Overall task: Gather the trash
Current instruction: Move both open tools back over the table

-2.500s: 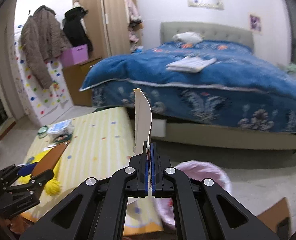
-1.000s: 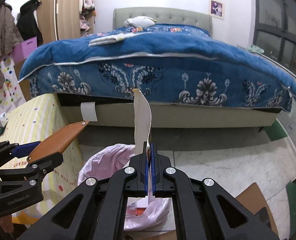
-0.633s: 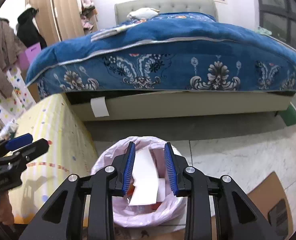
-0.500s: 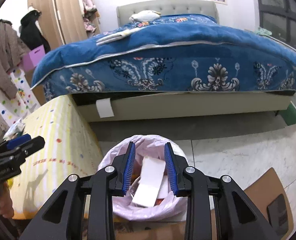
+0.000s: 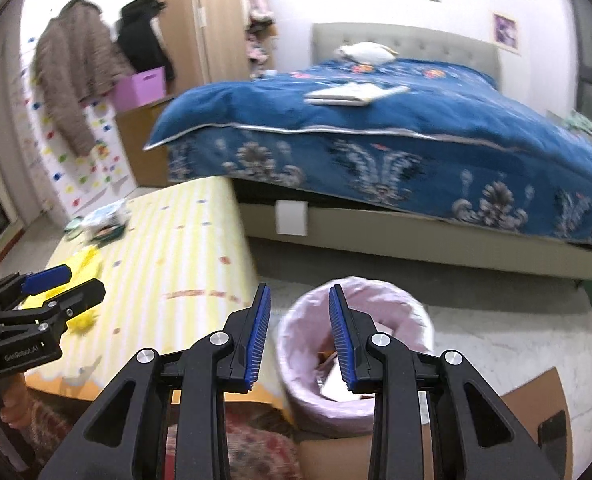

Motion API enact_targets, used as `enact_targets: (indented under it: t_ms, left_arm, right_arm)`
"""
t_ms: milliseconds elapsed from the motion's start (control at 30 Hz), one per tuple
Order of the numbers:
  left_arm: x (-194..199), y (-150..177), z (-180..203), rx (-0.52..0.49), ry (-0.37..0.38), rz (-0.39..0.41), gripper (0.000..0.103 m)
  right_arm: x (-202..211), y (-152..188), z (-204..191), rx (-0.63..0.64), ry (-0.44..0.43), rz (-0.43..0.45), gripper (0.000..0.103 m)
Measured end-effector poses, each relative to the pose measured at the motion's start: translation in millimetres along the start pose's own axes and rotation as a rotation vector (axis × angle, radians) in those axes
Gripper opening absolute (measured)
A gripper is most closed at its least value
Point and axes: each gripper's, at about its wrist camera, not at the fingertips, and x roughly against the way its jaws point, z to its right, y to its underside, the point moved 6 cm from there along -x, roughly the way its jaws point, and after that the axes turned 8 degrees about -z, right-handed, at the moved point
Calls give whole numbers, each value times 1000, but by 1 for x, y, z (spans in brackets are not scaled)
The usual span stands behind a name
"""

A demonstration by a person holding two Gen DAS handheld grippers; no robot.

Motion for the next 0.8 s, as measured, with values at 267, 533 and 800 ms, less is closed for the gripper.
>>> enact_targets:
  t_ms: [267, 533, 800]
  left_arm:
    - [33, 27, -78, 109, -124, 32, 80]
    - [54, 54, -159, 229, -232, 37, 81]
    - [57, 73, -210, 311, -265, 13, 86]
  right_arm:
    - [-4, -5, -79, 127, -93, -21, 35]
    - [-14, -5, -148, 244, -164, -45, 42]
    - [-32, -4, -192, 305, -218, -87, 53]
